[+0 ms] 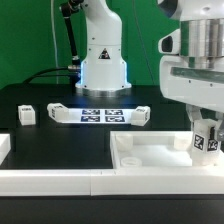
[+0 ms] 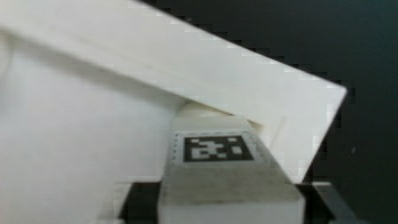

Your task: Assemble square table

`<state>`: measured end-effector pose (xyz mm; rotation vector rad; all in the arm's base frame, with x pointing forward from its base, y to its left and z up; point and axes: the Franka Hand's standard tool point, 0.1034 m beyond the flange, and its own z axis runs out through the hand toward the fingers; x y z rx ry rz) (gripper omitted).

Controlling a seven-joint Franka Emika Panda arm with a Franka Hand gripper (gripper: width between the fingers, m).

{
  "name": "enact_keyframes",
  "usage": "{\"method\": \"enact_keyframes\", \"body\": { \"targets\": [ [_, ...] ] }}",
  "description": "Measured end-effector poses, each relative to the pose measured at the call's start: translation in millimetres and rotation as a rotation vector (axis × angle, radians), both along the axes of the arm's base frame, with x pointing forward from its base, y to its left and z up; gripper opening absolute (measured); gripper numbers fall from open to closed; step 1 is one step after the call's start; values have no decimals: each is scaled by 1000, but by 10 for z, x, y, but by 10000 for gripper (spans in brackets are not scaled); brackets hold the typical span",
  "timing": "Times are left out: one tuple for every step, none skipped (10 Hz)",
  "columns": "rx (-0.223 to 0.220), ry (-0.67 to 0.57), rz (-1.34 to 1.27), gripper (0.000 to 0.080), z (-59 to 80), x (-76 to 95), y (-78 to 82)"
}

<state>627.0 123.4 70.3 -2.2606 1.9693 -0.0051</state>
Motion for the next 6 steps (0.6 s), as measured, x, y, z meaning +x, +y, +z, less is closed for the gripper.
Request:
{"method": "enact_keyframes", "body": {
  "targets": [
    [40, 10, -120, 293, 4, 6, 15],
    [63, 20, -212, 293, 5, 8, 30],
    [67, 25, -241, 293, 3, 6, 38],
    [64, 22, -214, 351, 0, 5, 37],
    [49, 13, -118, 539, -13, 0, 37],
    [28, 0, 21, 539, -38, -6, 37]
  ]
}}
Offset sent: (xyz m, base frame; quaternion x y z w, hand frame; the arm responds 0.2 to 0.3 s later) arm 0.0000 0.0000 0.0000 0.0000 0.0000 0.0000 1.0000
